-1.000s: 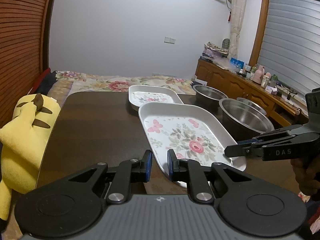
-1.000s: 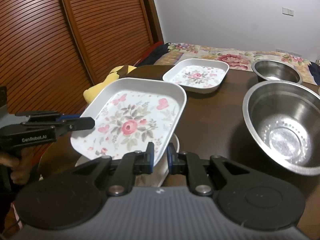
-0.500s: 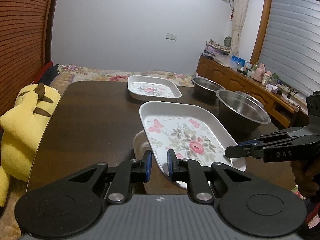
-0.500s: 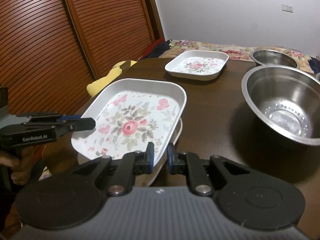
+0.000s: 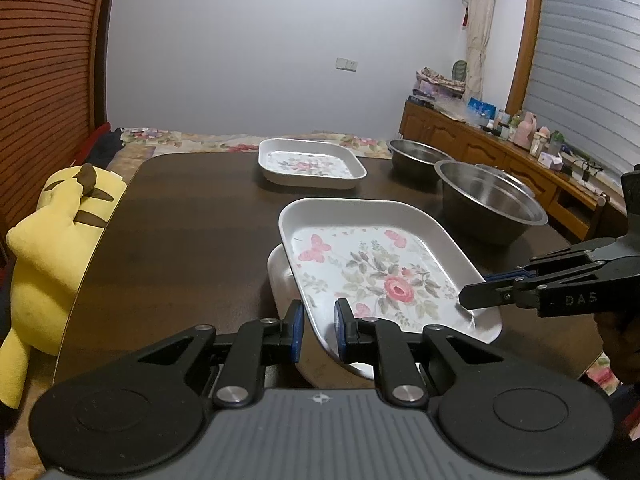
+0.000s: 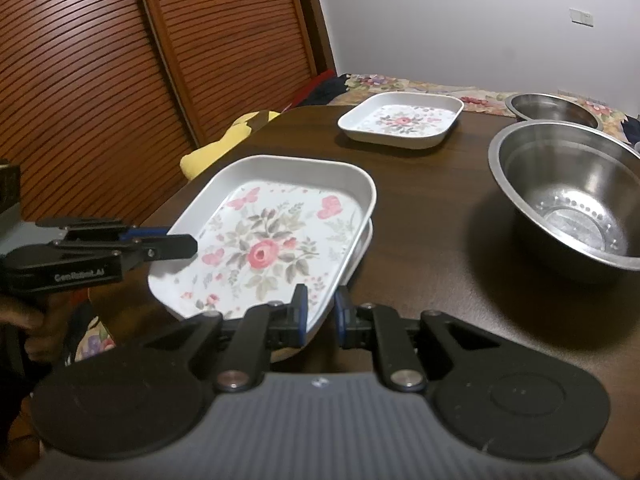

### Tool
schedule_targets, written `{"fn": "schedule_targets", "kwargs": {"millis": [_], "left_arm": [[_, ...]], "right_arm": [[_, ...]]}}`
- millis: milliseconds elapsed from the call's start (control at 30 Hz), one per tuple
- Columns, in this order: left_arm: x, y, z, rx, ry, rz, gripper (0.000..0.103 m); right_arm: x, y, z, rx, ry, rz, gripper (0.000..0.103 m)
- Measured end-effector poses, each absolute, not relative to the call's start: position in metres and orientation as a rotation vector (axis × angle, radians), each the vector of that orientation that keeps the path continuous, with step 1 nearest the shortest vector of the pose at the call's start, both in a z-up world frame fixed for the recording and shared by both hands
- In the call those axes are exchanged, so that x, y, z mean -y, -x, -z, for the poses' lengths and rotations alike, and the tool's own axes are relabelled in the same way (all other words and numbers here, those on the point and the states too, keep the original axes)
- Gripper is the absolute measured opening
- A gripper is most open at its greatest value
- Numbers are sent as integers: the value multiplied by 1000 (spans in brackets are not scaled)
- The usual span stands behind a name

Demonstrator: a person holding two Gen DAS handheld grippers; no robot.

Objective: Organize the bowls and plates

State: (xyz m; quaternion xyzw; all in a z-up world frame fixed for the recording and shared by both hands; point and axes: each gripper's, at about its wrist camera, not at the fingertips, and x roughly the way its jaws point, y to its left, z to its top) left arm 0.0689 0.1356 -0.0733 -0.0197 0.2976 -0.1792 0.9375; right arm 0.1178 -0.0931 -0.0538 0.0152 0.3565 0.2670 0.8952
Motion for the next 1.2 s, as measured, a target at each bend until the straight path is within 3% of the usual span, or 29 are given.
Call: {"fn": "schedule_targets", "kwargs": {"millis": [767,1200], "left_arm": [[-130,-76,79,-619,-1,312,17],[-132,-84,56,-557,0,311,17]], "right_arm": [[92,-120,55,-734,-35,-570,19],[106,-132,31,-655,-48,-531,18]]}}
